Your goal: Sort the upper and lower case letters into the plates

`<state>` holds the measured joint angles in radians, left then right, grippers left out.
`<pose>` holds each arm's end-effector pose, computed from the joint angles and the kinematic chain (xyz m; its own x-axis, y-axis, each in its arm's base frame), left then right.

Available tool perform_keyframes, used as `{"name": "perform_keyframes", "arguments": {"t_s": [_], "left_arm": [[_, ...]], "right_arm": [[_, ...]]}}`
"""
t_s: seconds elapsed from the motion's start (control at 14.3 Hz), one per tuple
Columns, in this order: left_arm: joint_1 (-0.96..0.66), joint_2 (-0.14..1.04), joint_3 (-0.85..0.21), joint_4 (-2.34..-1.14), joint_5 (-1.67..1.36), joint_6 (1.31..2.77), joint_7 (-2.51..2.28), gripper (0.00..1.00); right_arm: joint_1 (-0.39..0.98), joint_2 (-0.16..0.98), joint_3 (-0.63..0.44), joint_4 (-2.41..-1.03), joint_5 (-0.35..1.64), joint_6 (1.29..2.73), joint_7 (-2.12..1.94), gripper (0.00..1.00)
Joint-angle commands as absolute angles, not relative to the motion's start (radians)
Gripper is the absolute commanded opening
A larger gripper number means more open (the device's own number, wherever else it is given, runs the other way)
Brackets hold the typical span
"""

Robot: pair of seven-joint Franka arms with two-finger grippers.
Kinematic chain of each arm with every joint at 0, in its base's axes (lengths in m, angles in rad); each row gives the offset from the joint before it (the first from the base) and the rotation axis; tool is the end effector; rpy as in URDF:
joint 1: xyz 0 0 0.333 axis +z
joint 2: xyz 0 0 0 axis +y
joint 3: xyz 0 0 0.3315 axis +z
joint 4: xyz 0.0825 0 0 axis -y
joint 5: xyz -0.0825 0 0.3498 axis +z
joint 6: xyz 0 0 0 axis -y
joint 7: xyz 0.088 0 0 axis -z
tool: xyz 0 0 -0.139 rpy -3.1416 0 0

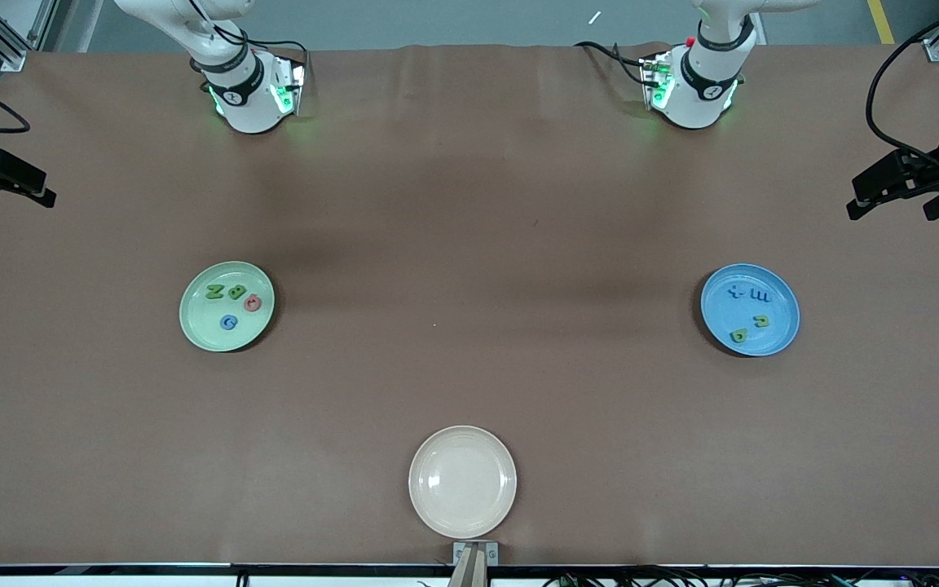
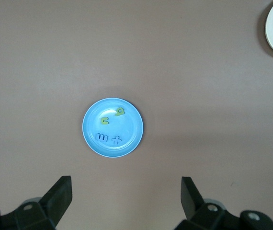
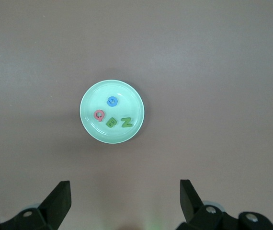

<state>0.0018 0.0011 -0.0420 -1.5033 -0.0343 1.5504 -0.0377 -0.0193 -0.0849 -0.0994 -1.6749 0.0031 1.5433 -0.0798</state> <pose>0.5201 -0.0257 0.6352 0.9990 -0.0032 0.0447 -0.0048 -0.9993 0.0360 0.4833 -0.0593 0.6029 0.9982 -0.0379 -0.0460 -0.0387 -0.9991 -0.0152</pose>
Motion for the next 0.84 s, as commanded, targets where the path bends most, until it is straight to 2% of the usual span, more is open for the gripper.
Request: {"name": "perform_keyframes", "arguments": {"t_s": [0.0,0.77], "left_arm": [[0.008,-0.021,-0.048,-1.520,-0.040,1.560,-0.025,1.00],[0.006,-0.021,-0.048,-1.520,-0.040,1.559,-0.037,1.00]], "right_arm": [[-0.025,-0.126,-0.095,-1.721,0.018,1.569,-0.071,1.00],[-0.026,-0.123,-0.098,-1.721,0.018,1.574,-0.117,1.00]]}}
